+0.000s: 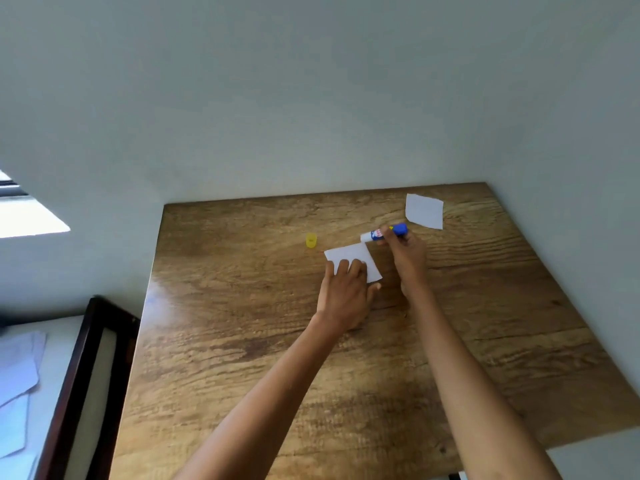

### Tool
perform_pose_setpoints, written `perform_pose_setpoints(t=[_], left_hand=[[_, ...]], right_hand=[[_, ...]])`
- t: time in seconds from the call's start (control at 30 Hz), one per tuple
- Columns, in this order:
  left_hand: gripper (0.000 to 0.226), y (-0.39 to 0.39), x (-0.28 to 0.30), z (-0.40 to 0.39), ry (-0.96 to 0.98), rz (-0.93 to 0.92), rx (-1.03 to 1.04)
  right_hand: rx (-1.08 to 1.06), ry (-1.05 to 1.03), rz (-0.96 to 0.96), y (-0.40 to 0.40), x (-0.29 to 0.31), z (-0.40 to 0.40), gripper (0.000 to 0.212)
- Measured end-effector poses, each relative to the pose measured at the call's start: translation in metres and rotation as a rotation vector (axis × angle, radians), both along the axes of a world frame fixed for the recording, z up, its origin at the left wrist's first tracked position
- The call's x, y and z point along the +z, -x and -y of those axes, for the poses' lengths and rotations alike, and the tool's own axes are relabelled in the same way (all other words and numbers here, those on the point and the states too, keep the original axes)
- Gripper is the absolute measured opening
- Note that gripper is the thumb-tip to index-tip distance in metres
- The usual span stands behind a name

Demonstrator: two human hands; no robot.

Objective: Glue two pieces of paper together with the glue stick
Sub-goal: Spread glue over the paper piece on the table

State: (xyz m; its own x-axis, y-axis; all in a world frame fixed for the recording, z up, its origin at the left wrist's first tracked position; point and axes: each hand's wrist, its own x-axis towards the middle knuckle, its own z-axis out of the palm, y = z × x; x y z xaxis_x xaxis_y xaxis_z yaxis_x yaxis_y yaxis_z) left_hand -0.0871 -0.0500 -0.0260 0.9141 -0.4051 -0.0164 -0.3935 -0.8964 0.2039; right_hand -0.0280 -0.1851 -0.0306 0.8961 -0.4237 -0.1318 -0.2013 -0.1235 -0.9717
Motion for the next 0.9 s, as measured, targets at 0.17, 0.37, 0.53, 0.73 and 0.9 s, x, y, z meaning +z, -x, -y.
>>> perform_pose_setpoints(t=[0.17, 0.37, 0.53, 0.73, 0.9], left_hand=[[0.053, 0.002, 0.003, 0.001, -0.009, -0.007, 0.007], [0.052, 0.003, 0.005, 0.001, -0.020, 0.000, 0.005], [0.052, 0.003, 0.002, 0.001, -0.024, -0.002, 0.005], [0.052, 0.003, -0.004, 0.002, -0.021, 0.024, 0.008], [0.053, 0.002, -0.008, 0.003, -0.012, 0.026, 0.014]], right_hand=[[0.029, 0.022, -0.013, 0.006, 0.001, -0.008, 0.024], [0.038, 0.034, -0.030, 0.010, 0.006, -0.009, 0.018], [0.025, 0.039, -0.058, 0.008, 0.005, -0.008, 0.032], [0.058, 0.117, -0.035, 0.005, 0.002, -0.009, 0.023], [0.075, 0.150, -0.029, 0.006, -0.002, -0.006, 0.027]])
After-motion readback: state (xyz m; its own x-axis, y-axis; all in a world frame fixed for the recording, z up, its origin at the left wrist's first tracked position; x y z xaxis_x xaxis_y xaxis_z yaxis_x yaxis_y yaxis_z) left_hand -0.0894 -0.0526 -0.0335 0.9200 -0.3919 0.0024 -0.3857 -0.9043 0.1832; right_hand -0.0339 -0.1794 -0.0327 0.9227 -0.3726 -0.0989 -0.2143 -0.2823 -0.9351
